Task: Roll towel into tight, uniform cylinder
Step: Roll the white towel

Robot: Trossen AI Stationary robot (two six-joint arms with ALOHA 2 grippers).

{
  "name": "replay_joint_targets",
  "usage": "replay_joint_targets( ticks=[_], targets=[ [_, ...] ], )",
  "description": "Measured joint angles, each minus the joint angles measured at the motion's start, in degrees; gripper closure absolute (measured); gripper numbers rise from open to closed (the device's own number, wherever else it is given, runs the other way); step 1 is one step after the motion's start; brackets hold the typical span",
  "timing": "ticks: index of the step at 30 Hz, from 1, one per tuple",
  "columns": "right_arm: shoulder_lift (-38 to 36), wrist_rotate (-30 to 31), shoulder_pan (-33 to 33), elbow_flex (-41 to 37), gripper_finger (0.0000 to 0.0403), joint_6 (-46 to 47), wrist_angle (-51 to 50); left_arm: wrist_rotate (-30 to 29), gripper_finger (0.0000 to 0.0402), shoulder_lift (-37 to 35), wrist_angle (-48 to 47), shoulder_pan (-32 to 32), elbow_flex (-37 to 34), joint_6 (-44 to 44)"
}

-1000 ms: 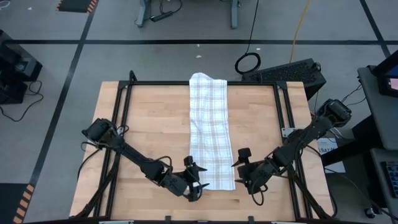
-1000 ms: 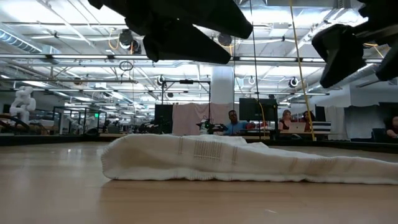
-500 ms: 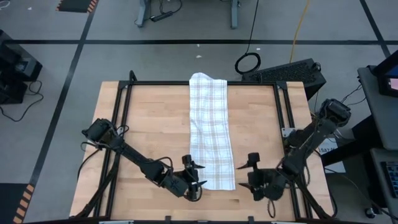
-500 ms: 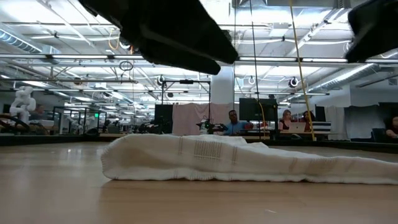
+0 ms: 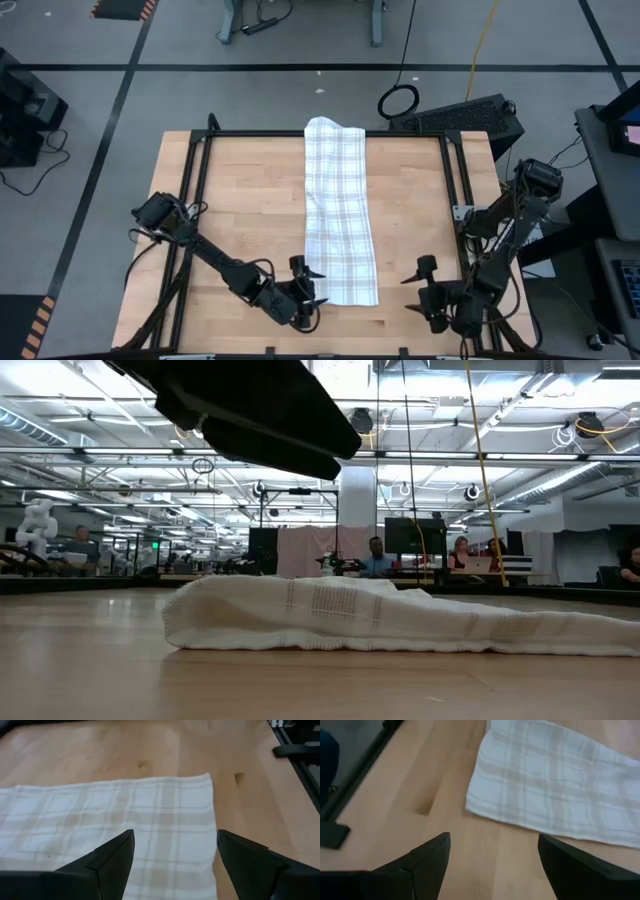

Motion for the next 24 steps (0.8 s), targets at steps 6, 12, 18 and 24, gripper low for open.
replay_joint_targets(
  ticks=[6,12,18,24],
  targets=[
    [0.0,0.2,0.8,0.0,0.0110,-4.7,-2.8,2.3,0.0114,0.0,-5.7,0.0,0.0,-0.1],
    [0.0,-1.0,0.8,0.0,0.0110,-7.2,-2.5,5.6,0.0114,0.0,-9.3,-0.1,0.0,-0.1],
    [3.4,-1.8,0.8,0.0,0.0110,-5.6,4.1,6.7,0.0114,0.0,-11.7,-1.2,0.0,2.6],
    [8.9,0.4,0.5,0.0,0.0110,-8.0,11.1,4.6,0.0114,0.0,-13.0,-1.5,0.0,2.9]
  ],
)
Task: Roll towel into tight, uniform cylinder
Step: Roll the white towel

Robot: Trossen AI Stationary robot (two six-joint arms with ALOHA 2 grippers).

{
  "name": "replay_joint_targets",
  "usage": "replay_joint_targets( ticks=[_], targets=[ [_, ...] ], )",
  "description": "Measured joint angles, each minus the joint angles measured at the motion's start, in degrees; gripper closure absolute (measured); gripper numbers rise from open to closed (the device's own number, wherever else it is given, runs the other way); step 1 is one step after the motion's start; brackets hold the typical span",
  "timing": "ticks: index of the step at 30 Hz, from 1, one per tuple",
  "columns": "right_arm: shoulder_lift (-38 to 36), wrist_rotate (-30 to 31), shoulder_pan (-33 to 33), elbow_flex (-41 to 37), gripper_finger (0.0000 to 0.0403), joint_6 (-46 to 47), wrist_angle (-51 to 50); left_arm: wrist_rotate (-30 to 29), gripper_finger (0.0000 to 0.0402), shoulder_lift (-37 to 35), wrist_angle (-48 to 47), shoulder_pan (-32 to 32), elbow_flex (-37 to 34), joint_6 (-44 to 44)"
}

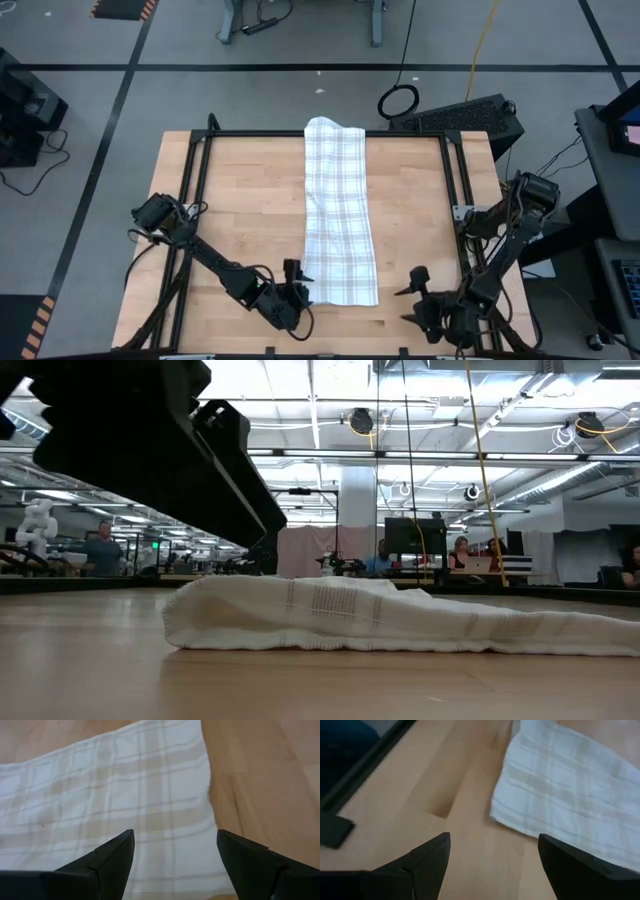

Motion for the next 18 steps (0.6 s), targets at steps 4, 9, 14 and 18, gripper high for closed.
replay_joint_targets(
  ticks=[4,9,14,18],
  targets=[
    [1.1,2.5,0.0,0.0,0.0110,-0.1,-0.4,-0.9,0.0114,0.0,0.0,0.1,0.0,0.0],
    [2.3,0.5,-0.5,0.0,0.0110,-1.7,-2.0,0.1,0.0114,0.6,-3.3,-0.4,0.0,-4.0],
    [4.4,-1.1,-0.8,0.0,0.0110,-3.7,-2.1,-1.4,0.0114,0.6,-5.6,-1.8,0.0,-1.8],
    [6.1,-1.0,-1.6,0.0,0.0110,-4.6,-1.9,-2.1,0.0114,0.6,-6.3,-2.4,-0.3,-0.2]
  ],
)
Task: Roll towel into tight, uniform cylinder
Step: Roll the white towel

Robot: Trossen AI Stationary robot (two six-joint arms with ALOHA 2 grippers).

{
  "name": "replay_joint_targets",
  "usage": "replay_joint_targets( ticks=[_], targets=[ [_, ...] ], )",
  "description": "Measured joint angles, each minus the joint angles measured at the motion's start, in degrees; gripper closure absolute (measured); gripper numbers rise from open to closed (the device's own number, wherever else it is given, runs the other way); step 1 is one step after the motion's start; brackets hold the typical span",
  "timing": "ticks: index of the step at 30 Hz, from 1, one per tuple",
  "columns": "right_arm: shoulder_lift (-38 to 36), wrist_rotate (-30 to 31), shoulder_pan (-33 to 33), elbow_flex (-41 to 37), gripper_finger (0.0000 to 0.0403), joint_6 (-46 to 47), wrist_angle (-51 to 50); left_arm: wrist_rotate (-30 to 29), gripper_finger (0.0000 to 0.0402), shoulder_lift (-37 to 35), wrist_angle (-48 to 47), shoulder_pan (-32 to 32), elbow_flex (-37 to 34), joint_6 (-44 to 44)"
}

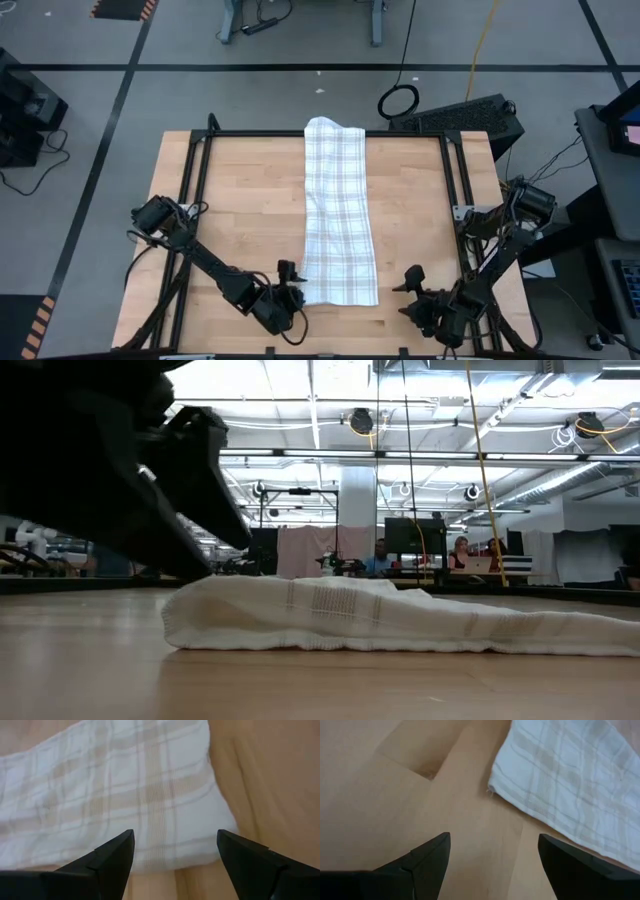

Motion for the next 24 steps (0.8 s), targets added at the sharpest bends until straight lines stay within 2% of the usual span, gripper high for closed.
replay_joint_targets(
  ticks=[6,13,20,24],
  targets=[
    [0.9,-1.4,-0.9,0.0,0.0110,0.1,0.0,1.7,0.0100,0.0,-2.0,-0.1,-0.1,-2.6],
    [0.9,-0.4,-1.0,0.0,0.0110,-2.3,0.2,2.3,0.0066,0.0,-3.4,-0.3,-0.1,1.4],
    [0.9,2.9,-2.7,0.0,0.0110,-9.6,6.8,2.5,0.0063,0.0,-3.3,-0.3,-0.1,3.2],
    [1.6,0.9,-5.4,0.0,0.0110,-12.8,11.6,2.5,0.0063,0.0,-2.7,-0.4,-0.1,3.2]
  ],
)
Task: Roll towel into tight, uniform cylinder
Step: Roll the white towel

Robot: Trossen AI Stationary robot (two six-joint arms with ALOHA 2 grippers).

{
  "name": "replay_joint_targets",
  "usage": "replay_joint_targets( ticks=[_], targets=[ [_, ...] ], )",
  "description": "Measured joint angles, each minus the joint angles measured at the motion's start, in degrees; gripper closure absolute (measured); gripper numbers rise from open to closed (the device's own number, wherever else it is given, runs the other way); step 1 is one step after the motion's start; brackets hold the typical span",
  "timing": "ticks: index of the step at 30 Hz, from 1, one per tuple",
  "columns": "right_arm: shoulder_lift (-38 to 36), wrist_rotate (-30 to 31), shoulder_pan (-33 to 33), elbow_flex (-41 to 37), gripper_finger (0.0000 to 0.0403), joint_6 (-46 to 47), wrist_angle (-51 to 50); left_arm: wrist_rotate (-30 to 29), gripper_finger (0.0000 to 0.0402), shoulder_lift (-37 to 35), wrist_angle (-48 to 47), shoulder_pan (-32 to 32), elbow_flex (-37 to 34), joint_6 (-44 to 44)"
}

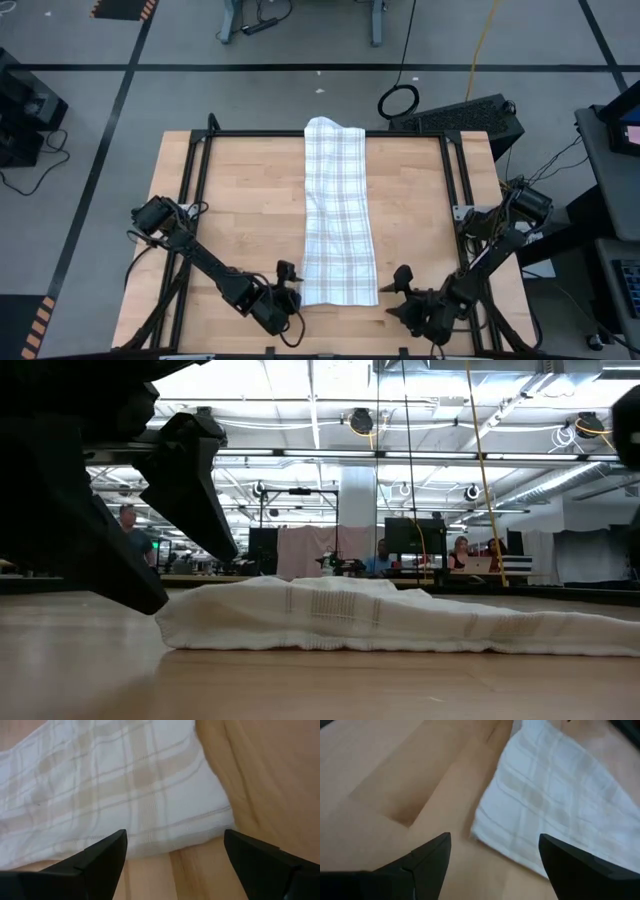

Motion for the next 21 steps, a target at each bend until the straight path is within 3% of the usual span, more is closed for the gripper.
replay_joint_targets(
  ticks=[7,15,21],
  targets=[
    [0.3,-7.1,-5.1,0.0,0.0119,-1.7,4.9,2.3,0.0063,0.0,0.8,0.0,1.9,-1.4],
    [0.3,-16.5,-8.5,0.0,0.0172,3.4,7.0,2.4,0.0064,0.0,0.6,-1.8,3.3,-1.3],
    [0.3,-17.3,-9.6,0.0,0.0203,8.8,7.1,1.7,0.0089,0.0,0.7,-2.5,3.1,-1.2]
  ],
)
